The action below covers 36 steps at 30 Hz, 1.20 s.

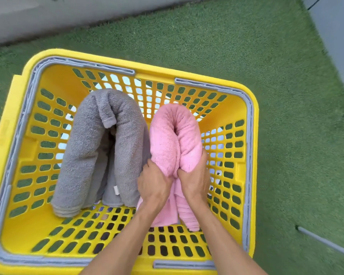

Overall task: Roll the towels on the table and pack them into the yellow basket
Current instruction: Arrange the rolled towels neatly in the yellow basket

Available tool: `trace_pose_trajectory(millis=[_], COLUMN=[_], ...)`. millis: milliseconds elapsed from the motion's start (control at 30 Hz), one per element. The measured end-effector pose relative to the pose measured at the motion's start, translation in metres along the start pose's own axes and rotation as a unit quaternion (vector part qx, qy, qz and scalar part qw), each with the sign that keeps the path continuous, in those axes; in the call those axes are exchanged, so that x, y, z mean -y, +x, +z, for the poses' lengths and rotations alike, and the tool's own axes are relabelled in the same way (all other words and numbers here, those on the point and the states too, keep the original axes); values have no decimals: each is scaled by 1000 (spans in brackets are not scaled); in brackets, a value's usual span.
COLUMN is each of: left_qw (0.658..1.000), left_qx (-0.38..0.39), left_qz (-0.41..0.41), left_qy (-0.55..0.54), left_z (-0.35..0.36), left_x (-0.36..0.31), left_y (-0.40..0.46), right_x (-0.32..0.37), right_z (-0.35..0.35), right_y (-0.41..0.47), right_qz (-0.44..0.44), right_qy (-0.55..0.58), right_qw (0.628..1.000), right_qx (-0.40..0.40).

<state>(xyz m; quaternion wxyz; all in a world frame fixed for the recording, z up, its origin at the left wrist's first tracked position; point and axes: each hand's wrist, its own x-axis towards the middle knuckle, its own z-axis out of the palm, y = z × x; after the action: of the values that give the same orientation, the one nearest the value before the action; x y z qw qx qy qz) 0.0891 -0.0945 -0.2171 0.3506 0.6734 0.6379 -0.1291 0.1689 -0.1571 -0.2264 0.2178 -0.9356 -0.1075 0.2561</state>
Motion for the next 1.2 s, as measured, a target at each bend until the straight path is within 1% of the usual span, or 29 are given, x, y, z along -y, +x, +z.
trace_pose_trajectory(millis=[67, 100, 200, 267, 333, 367, 467, 567, 600, 667, 733, 833, 867, 933, 1000, 1067, 1133, 1200], left_qw=[997, 995, 995, 996, 997, 997, 996, 991, 990, 992, 994, 991, 988, 982, 980, 985, 986, 979], left_qx=[-13, -4, 61, 77, 75, 68, 35, 6, 9, 27, 52, 91, 106, 117, 83, 5, -58, -98], left_qz=[51, 64, 41, 22, 13, 13, 28, 32, 33, 35, 32, 48, 63, 115, 152, 145, 130, 147], left_qy=[63, 75, 66, 46, 9, -15, -82, -129, -133, -119, -92, -88, -91, -95, -99, -91, -89, -98], left_z=[-9, -10, -2, 6, 14, 16, 13, 3, 2, 6, 10, 9, 2, -18, -46, -72, -91, -106], left_x=[-4, -7, -13, -14, -12, -11, -4, 5, 6, 6, 1, 2, 8, 24, 44, 66, 85, 93], left_y=[-2, 2, 16, 22, 23, 21, 6, -7, -8, -6, 1, 9, 8, 3, -6, -10, -10, -10], right_x=[0, -1, -8, -14, -19, -20, -22, -20, -20, -21, -22, -22, -20, -15, 1, 22, 44, 60], right_z=[-3, -2, 6, 12, 15, 14, 4, -6, -7, -4, 1, 1, -1, -6, -12, -14, -3, 21], right_y=[-11, -13, -7, -2, 0, 0, -5, -9, -10, -8, -4, 0, -2, -13, -29, -46, -65, -83], right_qz=[42, 62, 92, 81, 67, 58, 21, -10, -22, -31, -23, -26, -26, -55, -116, -167, -185, -182], right_qy=[30, 38, 21, -13, -40, -43, -40, -84, -96, -114, -96, -66, -68, -73, -39, 22, 95, 143], right_qw=[999, 997, 995, 997, 996, 997, 999, 996, 995, 993, 994, 995, 995, 995, 992, 985, 978, 970], right_qx=[-16, -23, -31, -2, 35, 41, 25, -6, -8, 12, 44, 75, 73, 41, -8, -31, 7, 75])
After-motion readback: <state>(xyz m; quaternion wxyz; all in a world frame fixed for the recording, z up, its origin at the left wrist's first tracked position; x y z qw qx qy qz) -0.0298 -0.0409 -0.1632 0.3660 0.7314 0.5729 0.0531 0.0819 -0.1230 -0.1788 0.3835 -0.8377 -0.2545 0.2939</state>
